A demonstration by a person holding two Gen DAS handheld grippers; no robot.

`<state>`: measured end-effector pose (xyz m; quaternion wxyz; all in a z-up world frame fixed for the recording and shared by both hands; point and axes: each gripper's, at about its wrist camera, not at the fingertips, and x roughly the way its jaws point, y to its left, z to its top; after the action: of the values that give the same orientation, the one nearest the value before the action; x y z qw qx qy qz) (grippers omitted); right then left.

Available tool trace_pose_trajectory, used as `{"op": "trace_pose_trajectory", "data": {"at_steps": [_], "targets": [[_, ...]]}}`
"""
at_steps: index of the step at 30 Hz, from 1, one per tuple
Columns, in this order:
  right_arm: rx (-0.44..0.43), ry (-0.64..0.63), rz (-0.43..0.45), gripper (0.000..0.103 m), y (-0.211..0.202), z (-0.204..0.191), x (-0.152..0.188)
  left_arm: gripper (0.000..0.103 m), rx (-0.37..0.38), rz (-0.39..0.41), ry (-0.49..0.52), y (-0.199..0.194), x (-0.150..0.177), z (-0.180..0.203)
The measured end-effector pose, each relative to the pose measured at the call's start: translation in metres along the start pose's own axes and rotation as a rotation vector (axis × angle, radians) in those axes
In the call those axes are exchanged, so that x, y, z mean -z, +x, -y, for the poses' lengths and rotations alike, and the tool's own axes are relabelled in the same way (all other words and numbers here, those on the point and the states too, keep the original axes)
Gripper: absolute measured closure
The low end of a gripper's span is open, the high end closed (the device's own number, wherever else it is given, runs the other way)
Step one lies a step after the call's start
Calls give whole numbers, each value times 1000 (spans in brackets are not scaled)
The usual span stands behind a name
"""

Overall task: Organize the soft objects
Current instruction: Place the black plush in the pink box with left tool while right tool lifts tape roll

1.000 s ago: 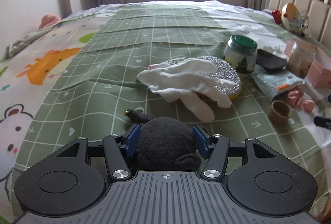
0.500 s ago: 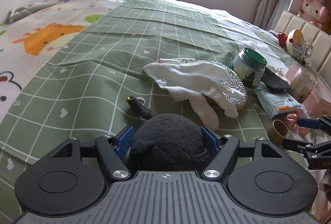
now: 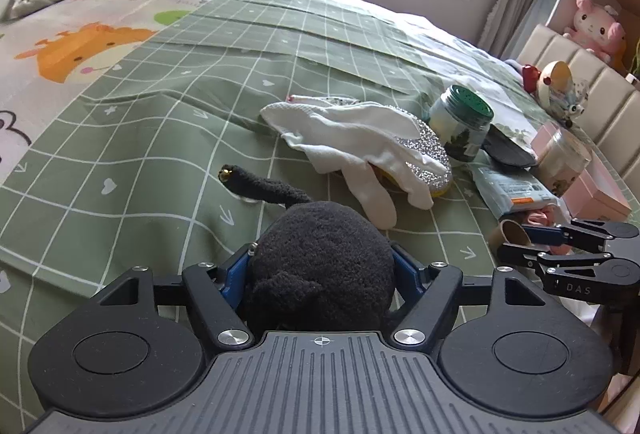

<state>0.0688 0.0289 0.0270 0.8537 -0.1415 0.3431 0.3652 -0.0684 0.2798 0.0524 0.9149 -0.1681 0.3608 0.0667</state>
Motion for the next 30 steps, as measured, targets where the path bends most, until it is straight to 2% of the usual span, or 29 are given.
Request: {"op": "trace_pose_trajectory", "data": {"at_steps": [5, 9, 11, 15, 18, 22, 27, 30], "targets": [[-20, -24, 67, 60, -25, 6, -11, 27, 51, 37, -10, -4, -28, 14], [8, -53, 161, 60, -61, 22, -30, 27, 66, 139, 8, -3, -73, 38], [37, -58, 204, 60, -79, 34, -38, 27, 78, 203, 9, 3, -100, 53], [116, -55, 278, 60, -117, 67, -46, 27, 138, 274, -1, 23, -145, 94], [200, -58, 309, 60, -139, 97, -43, 27, 182, 311, 49, 42, -173, 140], [313, -29, 316, 60, -159, 141, -39, 27, 283, 285, 98, 70, -196, 206], [444, 51, 342, 60, -178, 209, -34, 27, 424, 235, 191, 102, -203, 297], [473, 125, 348, 60, -178, 242, -32, 27, 497, 184, 245, 126, -207, 351]]}}
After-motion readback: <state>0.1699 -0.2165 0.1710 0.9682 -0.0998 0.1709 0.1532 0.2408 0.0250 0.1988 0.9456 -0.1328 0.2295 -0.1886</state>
